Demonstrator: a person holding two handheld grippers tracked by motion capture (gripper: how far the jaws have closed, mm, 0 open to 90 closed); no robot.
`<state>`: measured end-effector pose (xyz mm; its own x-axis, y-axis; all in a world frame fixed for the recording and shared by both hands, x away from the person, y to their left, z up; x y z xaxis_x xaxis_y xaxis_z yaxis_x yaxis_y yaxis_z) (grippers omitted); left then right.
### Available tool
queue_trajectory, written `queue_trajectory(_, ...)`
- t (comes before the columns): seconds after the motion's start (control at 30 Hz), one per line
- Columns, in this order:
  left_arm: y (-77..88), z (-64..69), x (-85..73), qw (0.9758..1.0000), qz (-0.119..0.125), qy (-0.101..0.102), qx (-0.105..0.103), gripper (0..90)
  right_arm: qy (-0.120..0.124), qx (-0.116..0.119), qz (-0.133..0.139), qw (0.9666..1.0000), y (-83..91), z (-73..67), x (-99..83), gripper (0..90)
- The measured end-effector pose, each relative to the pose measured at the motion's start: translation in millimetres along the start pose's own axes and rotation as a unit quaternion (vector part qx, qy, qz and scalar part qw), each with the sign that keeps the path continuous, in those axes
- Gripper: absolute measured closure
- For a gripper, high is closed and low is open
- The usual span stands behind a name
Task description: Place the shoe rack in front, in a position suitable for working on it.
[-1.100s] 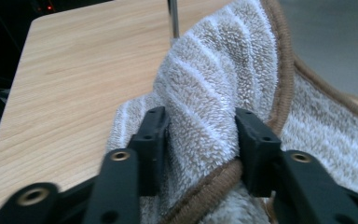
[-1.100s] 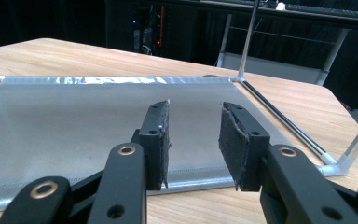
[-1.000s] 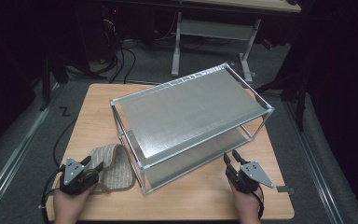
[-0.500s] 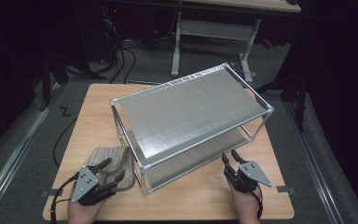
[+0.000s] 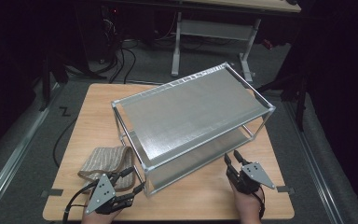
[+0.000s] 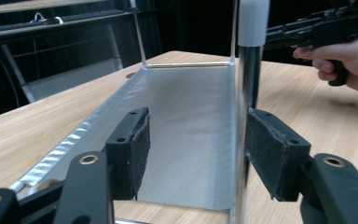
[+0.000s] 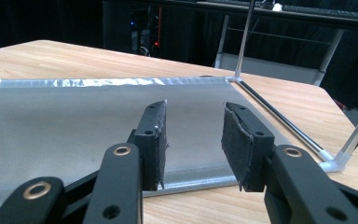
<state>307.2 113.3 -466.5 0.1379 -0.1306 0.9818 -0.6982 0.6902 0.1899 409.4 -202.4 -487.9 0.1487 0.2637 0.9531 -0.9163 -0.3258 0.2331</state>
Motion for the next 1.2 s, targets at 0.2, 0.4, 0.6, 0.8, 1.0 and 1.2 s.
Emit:
queue_trajectory(0.2,-4.0,11.7,1.4,0.9999,-0.004,0.002,-0.014,44.2,-0.001,-0.002,-0.001,1.0,0.7,1.8,-0.7,60.3)
queue_trajectory(0.4,-16.3,20.9,-1.3,0.9998,-0.021,-0.004,-0.004,71.3,-0.001,0.0,-0.001,1.0,1.1,0.2,-0.9,60.3)
queue_trajectory(0.6,-27.2,20.1,-0.1,0.9996,-0.025,0.013,0.005,79.5,-0.001,-0.004,-0.001,1.0,5.2,3.3,-2.2,60.4)
queue_trajectory(0.8,-52.3,24.3,5.1,0.9994,-0.024,0.023,0.005,79.8,-0.003,-0.012,0.0,0.9999,11.8,7.7,-3.4,60.4)
queue_trajectory(1.0,-80.6,32.2,10.8,0.9995,-0.021,0.025,-0.003,79.8,-0.005,-0.016,-0.001,0.9999,16.1,11.1,-5.0,60.4)
queue_trajectory(1.2,-98.1,42.4,14.4,0.9993,-0.024,0.027,-0.014,79.8,-0.005,-0.007,0.0,1.0,17.7,6.8,-4.6,60.4)
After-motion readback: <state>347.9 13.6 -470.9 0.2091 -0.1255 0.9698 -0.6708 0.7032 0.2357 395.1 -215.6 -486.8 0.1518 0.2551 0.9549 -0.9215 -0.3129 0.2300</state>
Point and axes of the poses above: each handheld gripper's, and its own axes: y roughly backward along the jaws, x roughly out of its top, z roughly to its right, the point moved 10 cm from there along -y, roughly forward along the jaws, and after that the axes turned 7 degrees about y, right-handed, at the moved point
